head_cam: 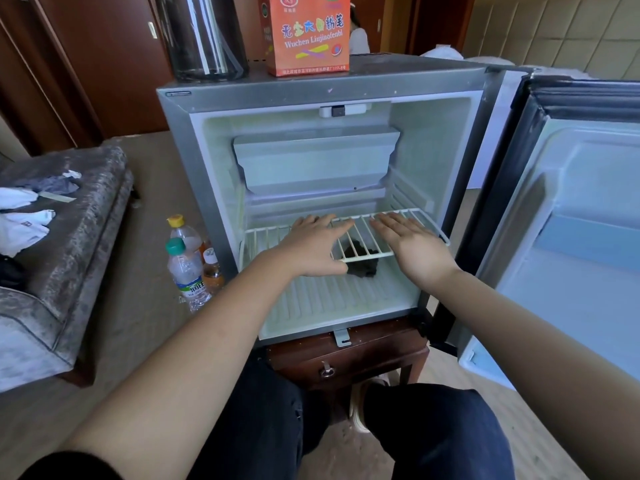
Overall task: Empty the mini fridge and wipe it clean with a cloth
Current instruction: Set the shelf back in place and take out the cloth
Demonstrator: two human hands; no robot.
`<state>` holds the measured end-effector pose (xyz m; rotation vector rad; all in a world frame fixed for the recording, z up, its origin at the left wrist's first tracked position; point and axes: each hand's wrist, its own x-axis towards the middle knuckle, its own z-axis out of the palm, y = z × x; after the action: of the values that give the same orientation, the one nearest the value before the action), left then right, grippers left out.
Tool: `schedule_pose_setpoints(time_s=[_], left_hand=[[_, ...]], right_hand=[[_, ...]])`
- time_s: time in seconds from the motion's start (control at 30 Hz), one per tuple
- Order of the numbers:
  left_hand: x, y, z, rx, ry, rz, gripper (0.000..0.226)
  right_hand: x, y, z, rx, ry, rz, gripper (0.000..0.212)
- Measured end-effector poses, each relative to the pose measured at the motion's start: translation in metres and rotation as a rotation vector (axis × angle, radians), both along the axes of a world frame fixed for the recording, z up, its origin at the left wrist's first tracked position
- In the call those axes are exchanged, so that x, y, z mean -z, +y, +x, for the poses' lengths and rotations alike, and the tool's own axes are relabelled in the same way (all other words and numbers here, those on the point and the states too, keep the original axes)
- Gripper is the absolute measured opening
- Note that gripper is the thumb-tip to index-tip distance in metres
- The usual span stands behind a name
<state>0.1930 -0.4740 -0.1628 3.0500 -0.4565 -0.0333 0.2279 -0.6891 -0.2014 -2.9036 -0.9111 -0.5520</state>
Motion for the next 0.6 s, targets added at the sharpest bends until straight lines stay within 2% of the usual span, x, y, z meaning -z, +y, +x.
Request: schedule_pose_setpoints(time_s=[0.2, 0.5, 0.6], left_hand=[[0.020, 0.016, 0.012, -0.110, -0.222, 0.078, 0.074], [0.025, 0.016, 0.045, -0.146, -0.365, 0.027, 0.063], [0.025, 0.019, 0.046, -0.115, -0.332, 0.039, 0.073]], right_hand=[[-0.008, 0.011, 0.029, 0.003, 0.090, 0.039, 0.077], [-0.017, 0.025, 0.052, 0.075, 0.106, 0.132, 0.076], [-0.024, 0.025, 0.047, 0.086, 0.151, 0.107, 0.074]])
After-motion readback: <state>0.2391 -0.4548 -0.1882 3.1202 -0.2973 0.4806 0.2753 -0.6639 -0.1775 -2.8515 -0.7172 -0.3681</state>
